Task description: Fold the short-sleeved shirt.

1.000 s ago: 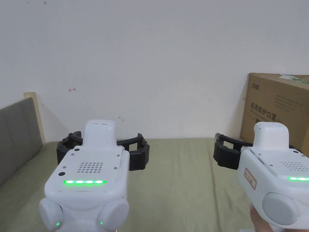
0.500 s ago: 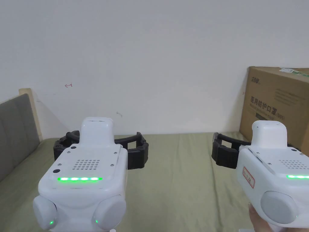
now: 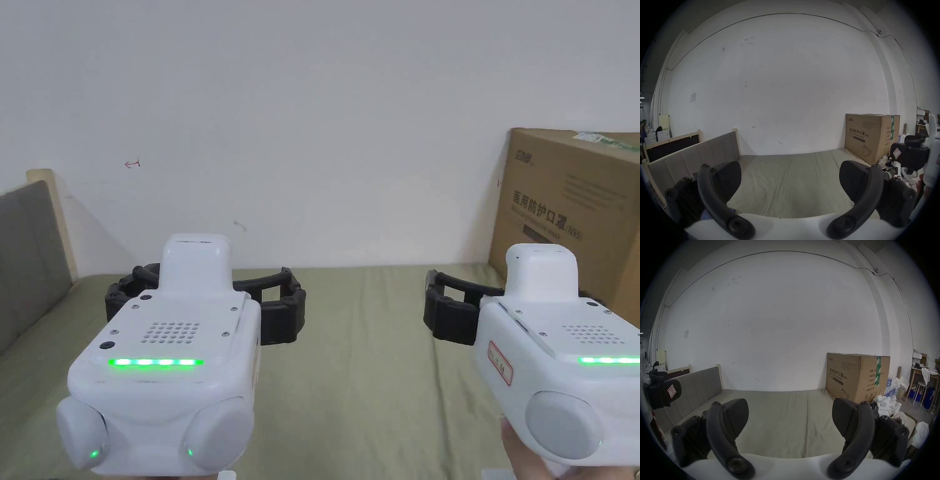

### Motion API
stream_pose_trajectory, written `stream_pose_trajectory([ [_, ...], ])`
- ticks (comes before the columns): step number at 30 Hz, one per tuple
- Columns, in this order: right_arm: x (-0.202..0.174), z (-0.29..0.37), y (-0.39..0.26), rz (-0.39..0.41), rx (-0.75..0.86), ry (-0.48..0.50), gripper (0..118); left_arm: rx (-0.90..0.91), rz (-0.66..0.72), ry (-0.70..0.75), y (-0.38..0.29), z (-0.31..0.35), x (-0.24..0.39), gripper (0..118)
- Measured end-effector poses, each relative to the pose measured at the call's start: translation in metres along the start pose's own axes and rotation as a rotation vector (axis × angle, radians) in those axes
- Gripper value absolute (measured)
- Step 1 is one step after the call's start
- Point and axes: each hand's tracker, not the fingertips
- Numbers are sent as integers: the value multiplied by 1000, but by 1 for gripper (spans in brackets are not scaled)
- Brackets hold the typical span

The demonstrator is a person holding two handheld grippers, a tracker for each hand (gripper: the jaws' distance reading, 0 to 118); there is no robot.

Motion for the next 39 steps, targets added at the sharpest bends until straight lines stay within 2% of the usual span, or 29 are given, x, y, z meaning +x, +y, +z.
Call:
stream_pose_trajectory([
  [7, 0, -1, -3, -29, -19, 16, 108, -11, -3, -18, -5, 0, 4, 118],
  [11, 0, -2, -4, -25, -27, 16, 108, -5, 26, -50, -5, 1, 1, 118],
  [39, -7, -5, -6, -4, -43, 32, 108, -68, 112, -4, -6, -12, -10, 118],
])
